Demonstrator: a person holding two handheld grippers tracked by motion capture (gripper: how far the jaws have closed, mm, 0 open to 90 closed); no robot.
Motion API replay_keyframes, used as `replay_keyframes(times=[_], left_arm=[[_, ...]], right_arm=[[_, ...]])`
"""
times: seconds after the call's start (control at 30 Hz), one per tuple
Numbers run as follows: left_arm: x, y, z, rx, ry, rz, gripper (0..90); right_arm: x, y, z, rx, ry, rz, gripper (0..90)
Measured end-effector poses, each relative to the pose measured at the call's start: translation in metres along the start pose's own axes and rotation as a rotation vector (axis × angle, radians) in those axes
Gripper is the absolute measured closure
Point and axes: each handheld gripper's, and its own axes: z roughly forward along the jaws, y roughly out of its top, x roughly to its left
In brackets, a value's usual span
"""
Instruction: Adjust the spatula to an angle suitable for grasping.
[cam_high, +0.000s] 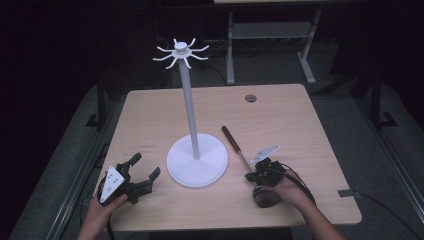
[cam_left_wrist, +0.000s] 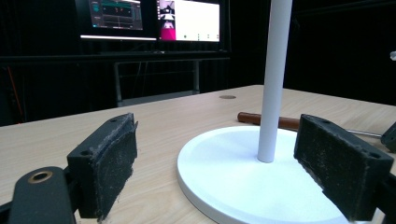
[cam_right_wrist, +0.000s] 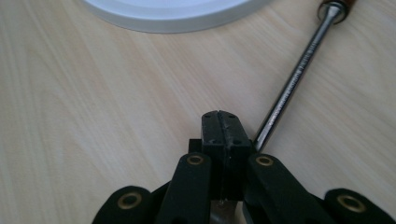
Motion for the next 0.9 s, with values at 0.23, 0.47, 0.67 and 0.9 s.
replay_keyframes(times=[0.23,0.47,0.67,0.9], left_arm=[[0.000,0.000,0.000,0.001,0.000,0.003,12.6],[0.000,0.000,0.000,0.001,0.000,0.004,12.6],[0.000,0.000,0.000,0.000,0.000,0.003,12.5],[0.000,0.000,0.000,0.001,-0.001,0.000,12.6]], right_arm=[[-0.016,-0.006,-0.007,-0.001,-0.022,0.038,89.6],[-0.027,-0.010,-0.011,-0.009,-0.040,0.065,89.6],[-0.037,-0.014,-0.016,-0.018,-0.057,0.094,89.6],[-0.049,-0.019,-0.022,-0.026,-0.073,0.131,89.7]])
